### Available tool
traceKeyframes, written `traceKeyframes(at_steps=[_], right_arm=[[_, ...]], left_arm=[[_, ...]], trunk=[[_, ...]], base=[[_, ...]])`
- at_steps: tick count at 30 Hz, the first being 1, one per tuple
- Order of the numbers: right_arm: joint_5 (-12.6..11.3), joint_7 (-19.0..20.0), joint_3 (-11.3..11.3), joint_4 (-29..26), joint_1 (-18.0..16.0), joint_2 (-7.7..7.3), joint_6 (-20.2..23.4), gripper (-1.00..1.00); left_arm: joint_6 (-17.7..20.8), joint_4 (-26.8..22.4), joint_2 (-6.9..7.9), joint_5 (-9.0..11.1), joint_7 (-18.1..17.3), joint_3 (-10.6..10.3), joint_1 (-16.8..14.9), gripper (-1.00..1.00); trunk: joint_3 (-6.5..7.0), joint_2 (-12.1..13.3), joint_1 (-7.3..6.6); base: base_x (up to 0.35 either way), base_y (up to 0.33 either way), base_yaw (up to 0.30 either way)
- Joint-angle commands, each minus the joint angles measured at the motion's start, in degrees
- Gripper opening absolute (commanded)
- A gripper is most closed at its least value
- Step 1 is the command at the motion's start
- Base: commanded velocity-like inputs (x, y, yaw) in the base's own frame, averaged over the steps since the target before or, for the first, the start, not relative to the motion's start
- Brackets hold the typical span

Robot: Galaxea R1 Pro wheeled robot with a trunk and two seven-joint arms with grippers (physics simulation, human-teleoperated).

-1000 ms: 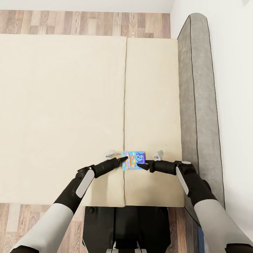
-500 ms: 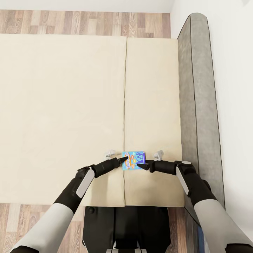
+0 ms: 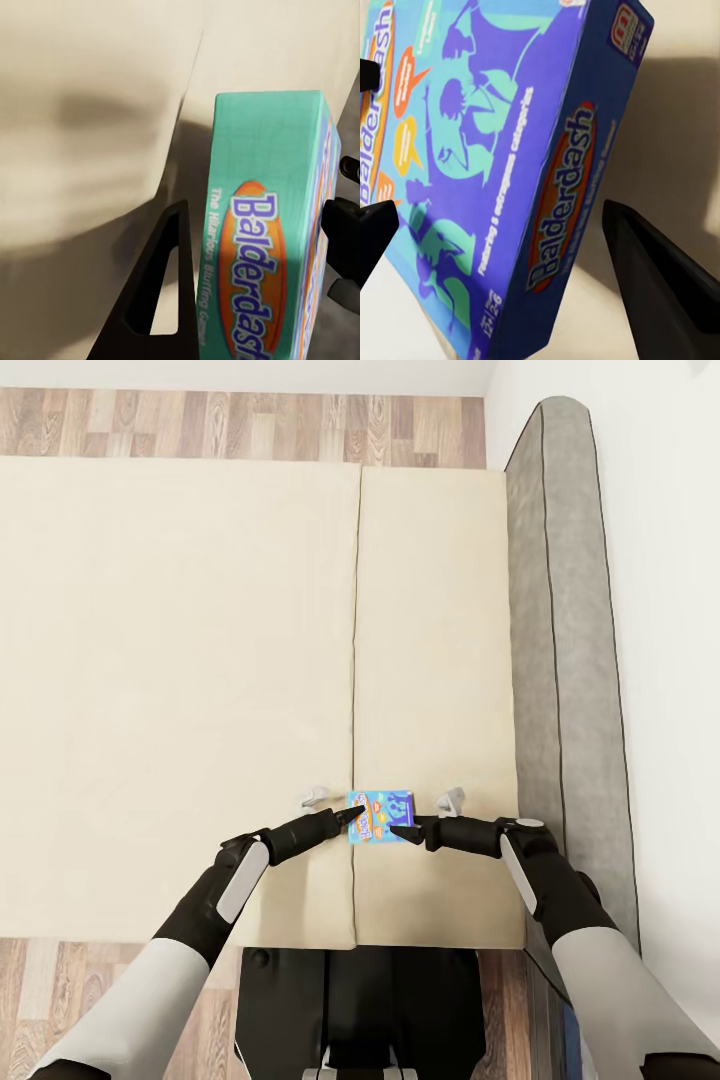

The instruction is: Put all the toys in the child's room - the three board games (two on the bed and one on the table), the two jigsaw puzzles on the table, and the tennis ball on the table - inside the toy box on the table in the child's room.

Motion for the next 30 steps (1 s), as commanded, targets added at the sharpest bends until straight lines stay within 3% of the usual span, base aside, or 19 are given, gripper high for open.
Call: traceKeyframes(at_steps=[1,30], right_arm=[[0.09,0.07,0.07,-0.05,0.0,-0.03,0.24,1.0],[0.14,-0.59,-0.23,-1.57,0.1,-0.13,-0.05,1.0]], left_arm=[[-0.25,1.36,0.01,-0.95,0.53,0.05,0.01,-1.0],[-0.26,0.94,0.04,-0.89,0.42,-0.02,0.43,-1.0]], trunk=[[-0.03,-0.04,0.08],[-0.03,-0.04,0.08]], base=[[0.0,0.0,0.0],[0.0,0.0,0.0]])
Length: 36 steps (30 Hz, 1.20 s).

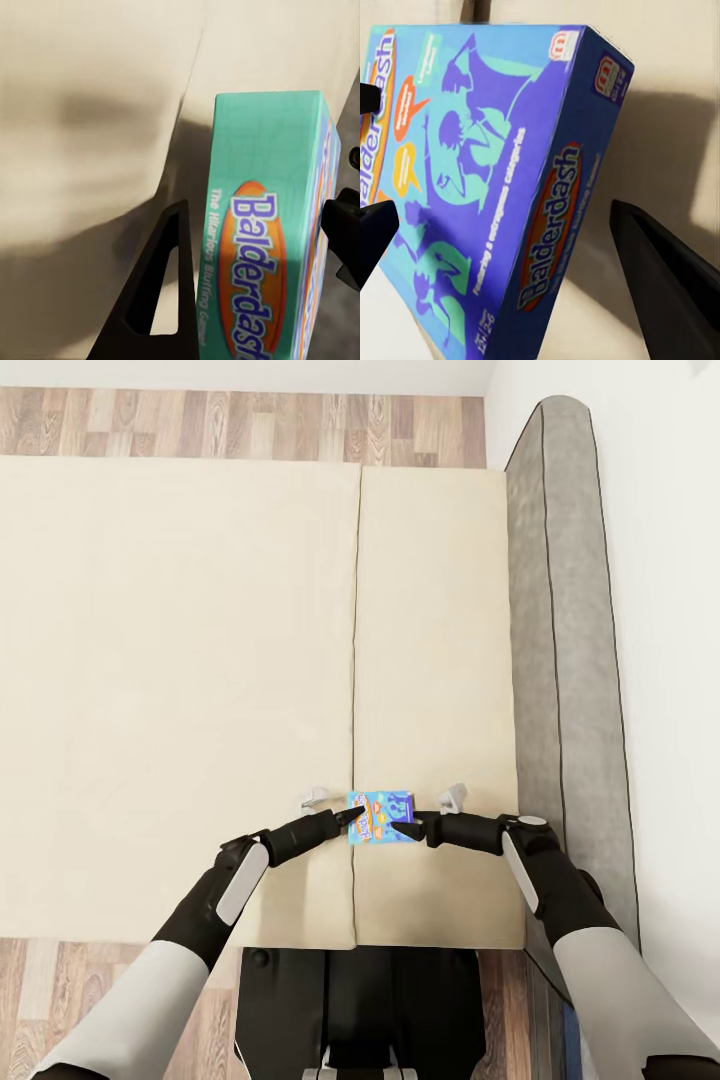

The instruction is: Put all the toys in the child's room - the three board games (two on the bed and one on the table), the two jigsaw puzzles on the table, and the tennis ball on the table - inside the toy box on the table in the child's room.

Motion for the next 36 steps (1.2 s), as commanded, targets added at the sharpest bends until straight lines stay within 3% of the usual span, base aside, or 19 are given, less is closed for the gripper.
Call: traceKeyframes(at_steps=[1,11,20,27,30,31,35,36], right_arm=[[0.07,0.05,0.01,-0.12,-0.01,-0.17,-0.05,1.0],[0.01,0.09,-0.09,-0.21,0.06,-0.4,-2.64,1.0],[-0.11,0.35,-0.29,-3.24,0.84,-0.77,-1.57,1.0],[-0.14,0.33,-1.15,-11.86,4.52,-1.35,3.95,1.0],[-0.11,0.19,-3.42,-18.68,7.6,-2.08,7.71,1.0],[-0.11,0.19,-3.42,-18.68,7.6,-2.08,7.71,1.0],[-0.06,0.17,-7.51,-25.79,11.29,-2.75,11.5,1.0],[-0.06,0.17,-7.51,-25.79,11.29,-2.75,11.5,1.0]], left_arm=[[0.1,0.77,0.06,-0.88,0.39,0.0,0.39,-1.0],[0.14,-0.17,0.11,-0.87,0.27,-0.03,1.03,-1.0],[0.39,-3.81,0.3,-0.91,0.17,0.0,2.38,-1.0],[2.22,-13.06,1.68,-0.94,0.37,0.32,6.31,-1.0],[4.94,-20.61,2.82,-1.02,0.75,0.6,9.38,-1.0],[4.94,-20.61,2.82,-1.02,0.75,0.6,9.38,-1.0],[8.13,-30.72,3.56,-1.05,1.77,1.39,14.37,-1.0],[8.13,-30.72,3.56,-1.05,1.77,1.39,14.37,-1.0]], trunk=[[-0.03,-0.04,0.03],[-0.03,-0.04,0.03],[-0.03,-0.04,0.03],[-0.03,-0.04,0.03],[-0.03,-0.04,0.03],[-0.03,-0.04,0.03],[-0.03,-0.04,0.03],[-0.03,-0.04,0.03]], base=[[0.0,0.0,0.0],[0.0,0.0,0.0],[0.0,0.0,0.0],[0.0,0.0,0.0],[0.0,0.0,0.0],[0.0,0.0,0.0],[0.0,0.0,0.0],[0.0,0.0,0.0]])
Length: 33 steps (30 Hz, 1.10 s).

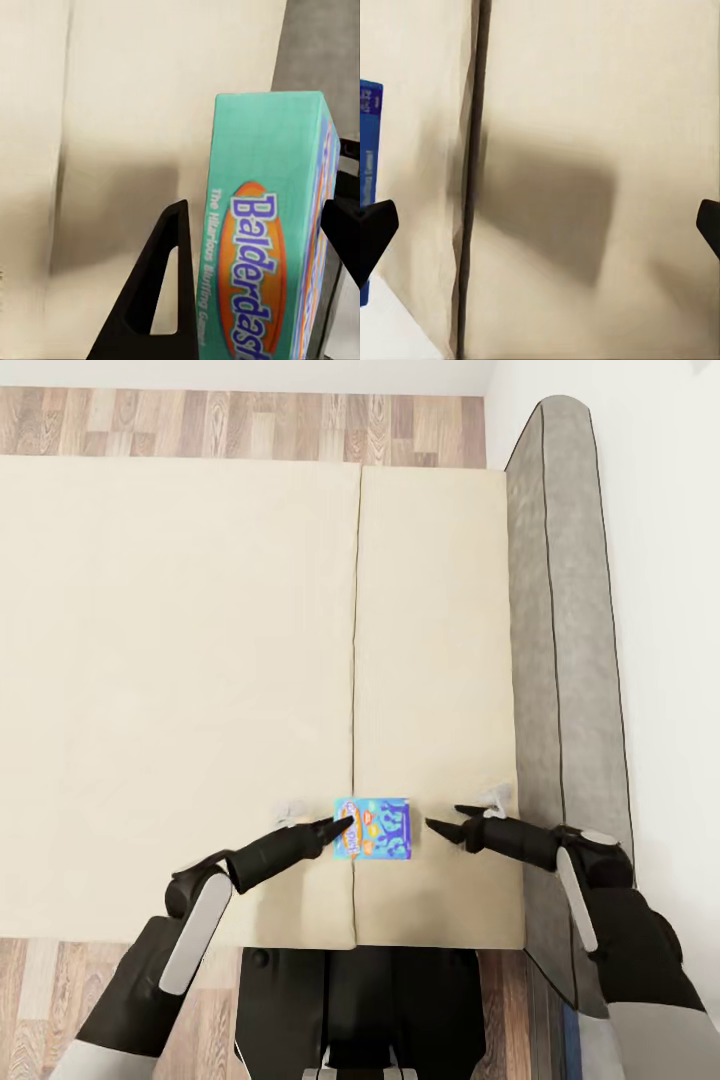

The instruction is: Put all the toys in the child's room - the three board games (two on the bed and one on the table), the two jigsaw puzzles on the table, and the tennis ball on the table - inside the toy box on the table in the child's room.

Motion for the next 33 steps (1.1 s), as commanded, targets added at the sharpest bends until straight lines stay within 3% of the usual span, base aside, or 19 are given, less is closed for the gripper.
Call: traceKeyframes(at_steps=[1,7,14,20,33], right_arm=[[0.01,0.24,-0.99,-1.27,0.83,-0.08,1.14,1.0],[0.03,0.22,-3.79,-5.38,6.45,-0.24,3.09,1.0],[-0.05,0.61,-4.72,-9.37,10.09,-0.34,4.31,1.0],[-0.1,1.07,-4.82,-10.77,11.35,-0.1,5.07,1.0],[-0.01,1.29,-4.32,-11.37,11.89,0.18,5.39,1.0]], left_arm=[[0.98,-1.87,0.13,0.51,0.4,0.4,1.12,-1.0],[2.56,-6.75,0.36,0.62,1.37,1.75,4.97,-1.0],[2.83,-8.35,0.5,0.48,1.99,2.63,7.84,-1.0],[2.64,-8.86,0.64,0.46,3.25,5.33,9.95,-1.0],[2.87,-9.08,0.83,0.4,4.6,8.54,12.85,-1.0]], trunk=[[-0.03,-0.05,0.02],[-0.03,-0.05,0.02],[-0.03,-0.05,0.02],[-0.03,-0.05,0.02],[-0.03,-0.05,0.02]], base=[[0.0,0.0,0.0],[0.0,0.0,0.0],[0.0,0.0,0.0],[0.0,0.0,0.0],[0.0,0.0,0.0]])
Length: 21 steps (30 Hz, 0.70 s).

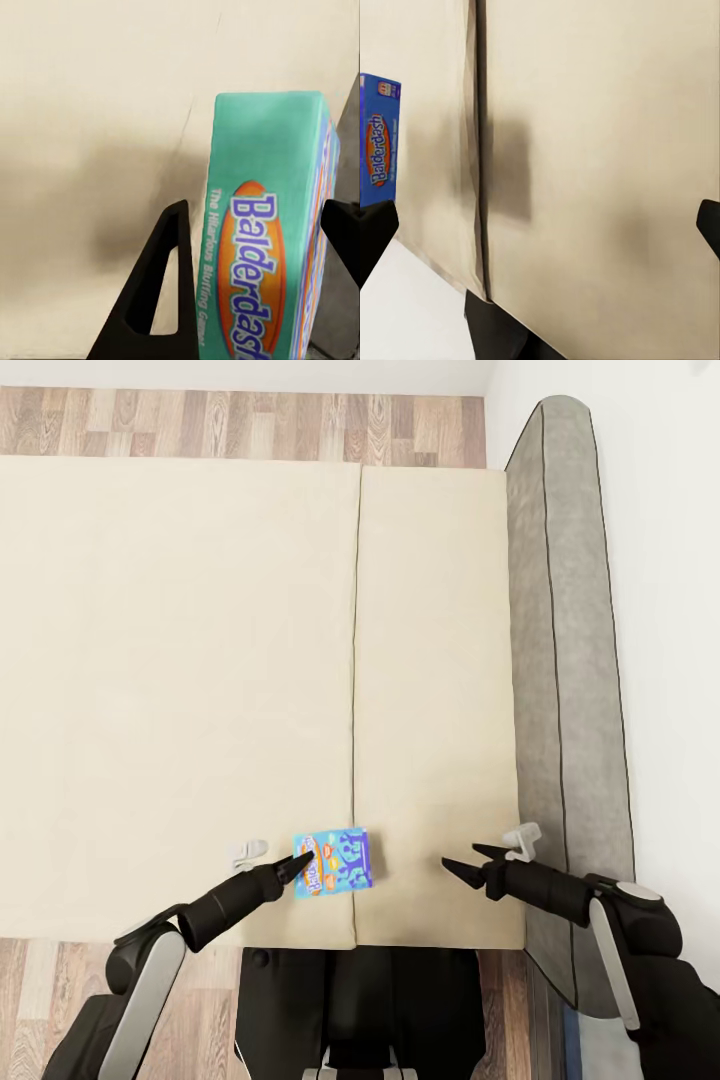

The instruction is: Put all the toys in the child's room - the three board games (two on the bed and one on the table), the two jigsaw puzzles on the table, and the tennis ball on the table - inside the toy box on the table in the child's room.

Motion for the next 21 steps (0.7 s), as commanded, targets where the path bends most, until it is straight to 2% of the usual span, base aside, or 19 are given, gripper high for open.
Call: traceKeyframes(at_steps=[1,12,21], right_arm=[[0.01,0.23,-0.06,-0.04,-0.02,0.01,0.4,1.0],[0.11,-0.11,0.06,-0.02,0.05,0.22,0.35,1.0],[0.14,-0.23,0.23,0.03,0.06,0.32,0.28,1.0]], left_arm=[[0.41,-0.04,0.02,0.56,0.08,0.0,0.0,-1.0],[0.92,-0.09,0.14,1.11,1.71,3.53,2.51,-1.0],[0.8,-0.1,-0.06,1.33,1.94,4.45,3.39,-1.0]], trunk=[[-0.03,-0.05,0.02],[-0.03,-0.05,0.02],[0.15,0.35,-0.2]], base=[[0.0,0.0,0.0],[0.0,0.0,0.0],[0.0,0.0,0.0]])
